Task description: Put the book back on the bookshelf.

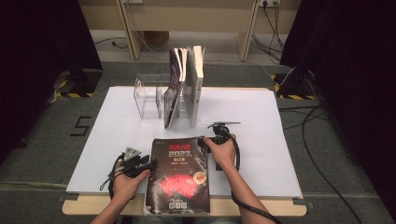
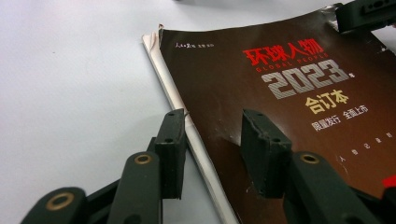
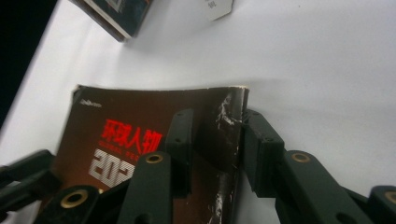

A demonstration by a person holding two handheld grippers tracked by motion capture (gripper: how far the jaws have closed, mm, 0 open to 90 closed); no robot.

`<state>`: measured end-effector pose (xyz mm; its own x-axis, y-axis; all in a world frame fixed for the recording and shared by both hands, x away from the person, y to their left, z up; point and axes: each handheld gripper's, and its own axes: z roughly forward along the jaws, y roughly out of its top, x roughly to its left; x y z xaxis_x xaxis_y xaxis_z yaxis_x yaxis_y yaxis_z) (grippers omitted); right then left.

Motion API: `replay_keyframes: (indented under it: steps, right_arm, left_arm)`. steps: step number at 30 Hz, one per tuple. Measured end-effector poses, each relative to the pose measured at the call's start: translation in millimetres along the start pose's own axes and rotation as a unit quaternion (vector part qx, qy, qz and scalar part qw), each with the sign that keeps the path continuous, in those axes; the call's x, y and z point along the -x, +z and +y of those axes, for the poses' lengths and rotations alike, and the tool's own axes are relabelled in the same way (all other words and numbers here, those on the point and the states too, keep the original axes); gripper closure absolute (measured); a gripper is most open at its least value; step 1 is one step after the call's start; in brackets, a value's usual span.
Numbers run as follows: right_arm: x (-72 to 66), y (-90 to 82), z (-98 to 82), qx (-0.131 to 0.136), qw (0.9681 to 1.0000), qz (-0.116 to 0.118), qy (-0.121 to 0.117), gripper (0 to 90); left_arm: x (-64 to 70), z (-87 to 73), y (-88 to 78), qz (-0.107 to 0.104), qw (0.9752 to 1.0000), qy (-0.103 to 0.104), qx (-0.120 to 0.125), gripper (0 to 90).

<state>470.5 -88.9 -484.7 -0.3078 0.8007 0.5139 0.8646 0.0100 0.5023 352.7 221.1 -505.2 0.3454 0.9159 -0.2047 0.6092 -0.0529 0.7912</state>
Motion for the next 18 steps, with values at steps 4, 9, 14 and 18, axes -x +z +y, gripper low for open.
replay_keyframes:
  steps: [4,9,14,18]
  right_arm:
    - [-6.6,-1.7,1.3,-0.017,0.9993,-0.024,-0.023,67.9]
    - [-21.1,-13.6,5.0,-0.038,0.9963,-0.033,-0.07,85.4]
    - [-34.2,-26.9,8.6,-0.031,0.9967,-0.011,-0.074,88.0]
    - [-41.8,-39.8,8.6,-0.001,0.9977,0.008,-0.068,88.2]
  left_arm:
    - [1.2,0.0,0.2,0.003,1.0,0.004,0.0,59.9]
    - [2.1,-0.4,0.2,0.005,0.9999,0.009,0.0,59.4]
    - [-0.5,-0.7,-0.6,-0.005,1.0,0.001,0.003,59.2]
    - [-6.8,5.7,-6.9,-0.015,0.9997,-0.013,0.013,51.7]
